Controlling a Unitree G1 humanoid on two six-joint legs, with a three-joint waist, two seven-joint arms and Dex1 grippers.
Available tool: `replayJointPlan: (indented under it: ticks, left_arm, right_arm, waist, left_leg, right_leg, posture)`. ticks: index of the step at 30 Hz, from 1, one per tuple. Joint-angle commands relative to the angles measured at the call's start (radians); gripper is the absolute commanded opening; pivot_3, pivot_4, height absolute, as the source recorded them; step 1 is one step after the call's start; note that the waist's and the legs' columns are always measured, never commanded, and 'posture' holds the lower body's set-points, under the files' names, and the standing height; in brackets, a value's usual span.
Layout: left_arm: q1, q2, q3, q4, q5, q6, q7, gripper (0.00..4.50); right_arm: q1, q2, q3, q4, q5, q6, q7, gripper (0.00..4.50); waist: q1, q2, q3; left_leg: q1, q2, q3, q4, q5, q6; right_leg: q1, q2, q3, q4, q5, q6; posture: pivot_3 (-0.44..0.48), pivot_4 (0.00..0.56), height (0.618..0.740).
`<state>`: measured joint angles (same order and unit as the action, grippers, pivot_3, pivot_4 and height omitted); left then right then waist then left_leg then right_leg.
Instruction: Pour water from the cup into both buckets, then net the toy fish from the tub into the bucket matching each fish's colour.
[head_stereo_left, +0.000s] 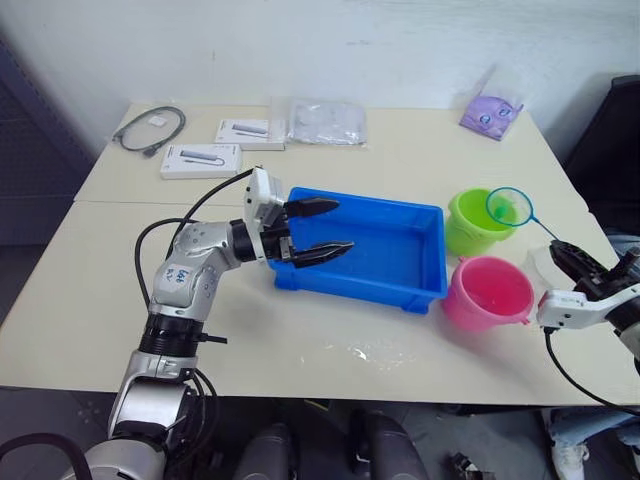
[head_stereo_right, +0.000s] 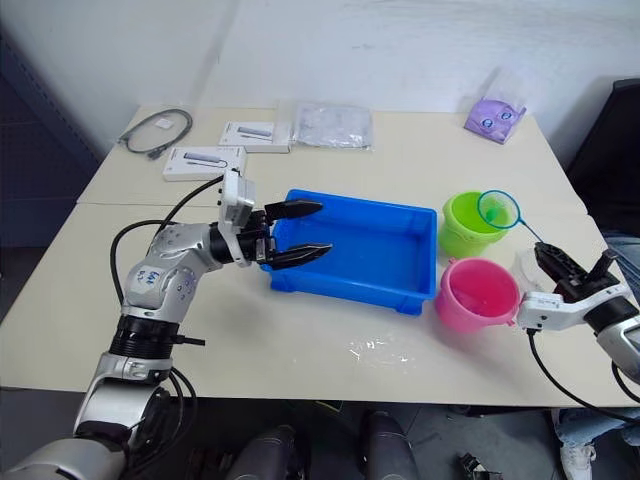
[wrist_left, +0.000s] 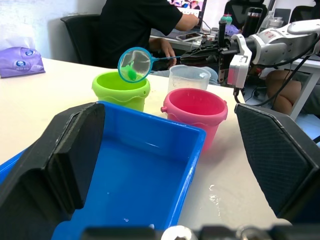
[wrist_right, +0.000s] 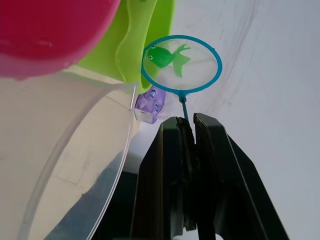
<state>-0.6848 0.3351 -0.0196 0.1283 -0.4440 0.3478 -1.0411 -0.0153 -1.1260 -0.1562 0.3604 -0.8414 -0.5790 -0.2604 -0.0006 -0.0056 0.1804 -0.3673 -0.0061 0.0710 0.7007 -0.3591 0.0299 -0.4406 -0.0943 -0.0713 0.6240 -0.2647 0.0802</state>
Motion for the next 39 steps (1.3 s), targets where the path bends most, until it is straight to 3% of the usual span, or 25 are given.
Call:
replayJointPlan:
  ticks: [1,11,34,39]
  left_arm:
    - [-0.002,-0.003,0.003,-0.040,-0.024,-0.002,-0.003,4.46]
    - [0.004,-0.014,0.008,-0.043,-0.028,-0.005,0.004,4.46]
    - [0.039,0.004,0.007,-0.070,-0.021,0.003,0.012,4.46]
    - [0.042,0.008,0.007,-0.066,-0.018,-0.006,0.007,4.46]
  right_arm:
    - [-0.031,-0.051,0.006,0.009,-0.028,0.004,-0.071,0.00]
    - [-0.072,-0.100,0.031,0.037,-0.046,-0.002,-0.165,0.00]
    - [-0.156,-0.115,0.138,0.096,-0.012,-0.001,-0.136,0.00]
    - [-0.138,-0.071,0.103,0.070,0.102,-0.017,-0.080,0.00]
  waist:
    - [-0.003,0.000,0.000]
    - [-0.002,0.000,0.000]
    - [-0.001,0.000,0.000]
    - [-0.003,0.000,0.000]
  left_leg:
    - [0.000,0.000,0.000,0.000,0.000,0.000]
    - [0.001,0.000,0.000,-0.001,0.001,-0.001]
    - [0.001,0.000,0.000,-0.001,0.001,-0.001]
    - [0.002,0.000,0.000,-0.001,0.001,-0.001]
  right_leg:
    - [0.000,0.000,0.000,0.000,0.000,0.000]
    - [0.000,0.000,0.001,0.001,0.000,0.000]
    - [0.001,0.000,0.001,0.000,0.000,0.000]
    - [0.001,0.001,0.001,0.000,0.000,0.000]
  posture:
    - [0.000,0.150,0.740]
    - [0.000,0.150,0.740]
    - [0.000,0.150,0.740]
    - [0.000,0.150,0.740]
